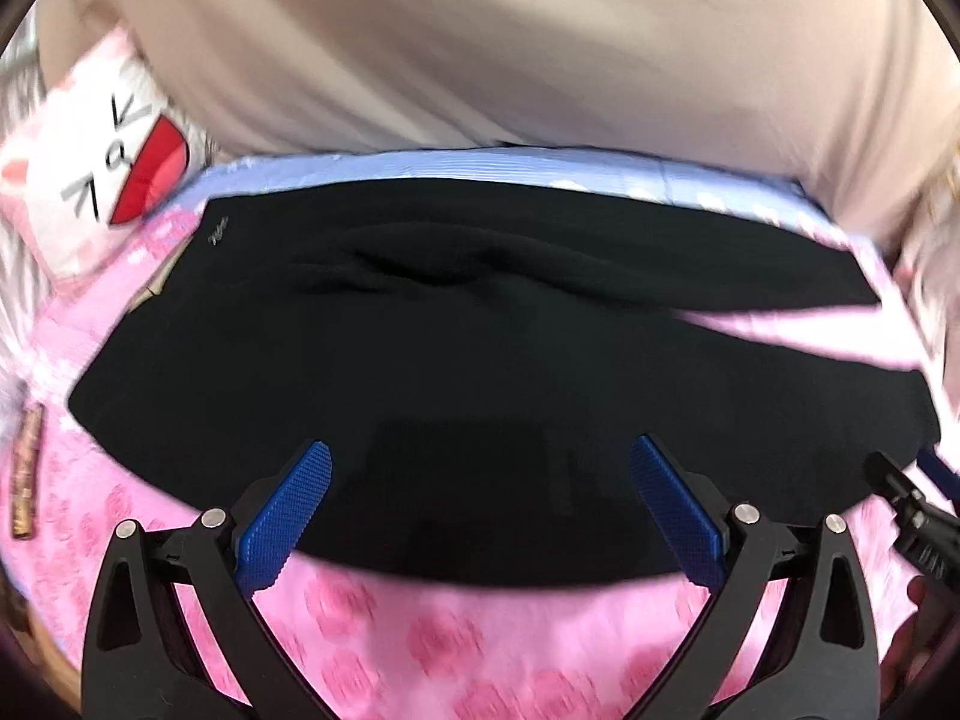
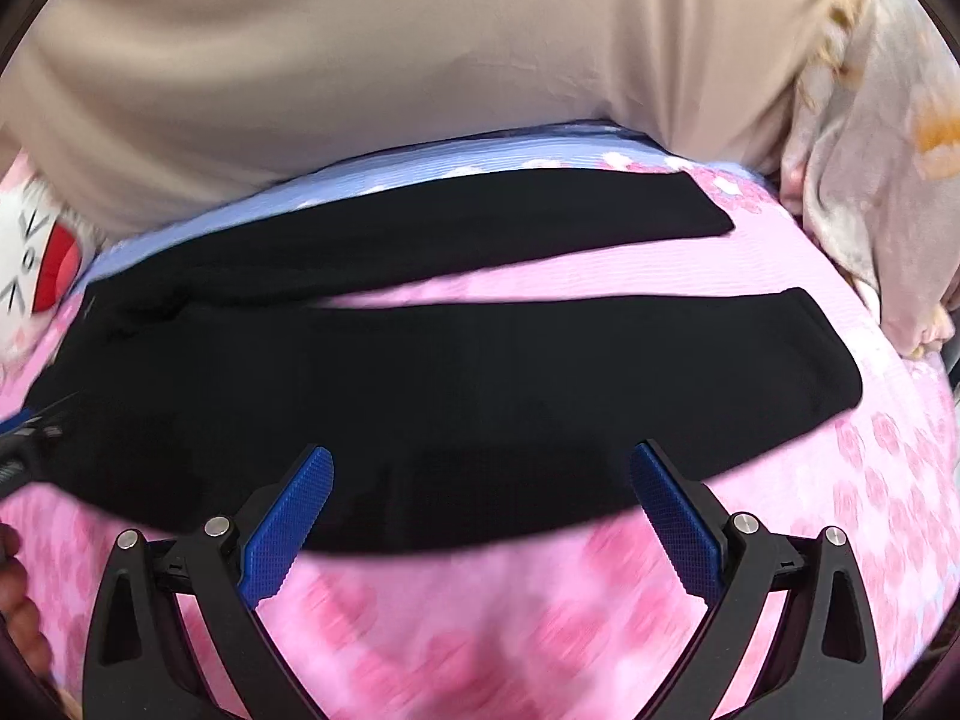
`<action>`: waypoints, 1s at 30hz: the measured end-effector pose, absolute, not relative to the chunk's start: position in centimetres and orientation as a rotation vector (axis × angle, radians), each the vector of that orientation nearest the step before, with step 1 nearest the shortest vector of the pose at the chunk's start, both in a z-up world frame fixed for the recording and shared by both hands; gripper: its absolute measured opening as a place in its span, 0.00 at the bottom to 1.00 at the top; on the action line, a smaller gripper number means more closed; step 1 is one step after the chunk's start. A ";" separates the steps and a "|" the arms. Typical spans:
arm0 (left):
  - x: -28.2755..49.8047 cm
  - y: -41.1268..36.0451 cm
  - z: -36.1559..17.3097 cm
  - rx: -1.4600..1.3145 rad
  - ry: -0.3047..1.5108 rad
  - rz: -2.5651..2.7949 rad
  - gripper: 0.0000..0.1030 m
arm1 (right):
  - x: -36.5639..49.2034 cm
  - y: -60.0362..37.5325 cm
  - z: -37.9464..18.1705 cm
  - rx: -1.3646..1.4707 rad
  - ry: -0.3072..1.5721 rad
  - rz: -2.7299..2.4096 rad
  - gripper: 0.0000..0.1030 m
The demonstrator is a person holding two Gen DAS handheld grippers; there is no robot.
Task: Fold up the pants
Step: 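Lower both grippers onto the black pants leg ends and close them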
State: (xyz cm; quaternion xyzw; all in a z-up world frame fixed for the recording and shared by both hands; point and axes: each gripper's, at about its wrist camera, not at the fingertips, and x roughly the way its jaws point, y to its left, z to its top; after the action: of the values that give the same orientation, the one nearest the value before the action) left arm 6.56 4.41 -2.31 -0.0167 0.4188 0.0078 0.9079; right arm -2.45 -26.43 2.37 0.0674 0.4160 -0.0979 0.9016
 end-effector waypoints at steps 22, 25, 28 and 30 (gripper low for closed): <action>30.6 27.4 -1.8 -0.079 0.888 0.387 0.95 | 23.4 -47.6 -1.7 0.098 0.980 -0.366 0.95; 33.6 30.7 -4.3 -0.131 0.974 0.370 0.95 | 25.4 -49.2 -2.6 0.140 1.004 -0.332 0.95; 36.9 32.9 -7.0 -0.169 1.057 0.355 0.95 | 27.0 -50.6 -3.4 0.187 1.011 -0.314 0.95; 38.0 33.3 -8.1 -0.187 1.075 0.344 0.95 | 27.8 -51.2 -3.3 0.214 1.004 -0.309 0.95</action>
State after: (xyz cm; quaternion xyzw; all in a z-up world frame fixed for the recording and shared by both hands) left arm 37.96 33.29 -8.11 -0.0884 0.5085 0.1629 0.8409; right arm 27.78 -51.23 -3.32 0.1018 0.4785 -0.1470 0.8597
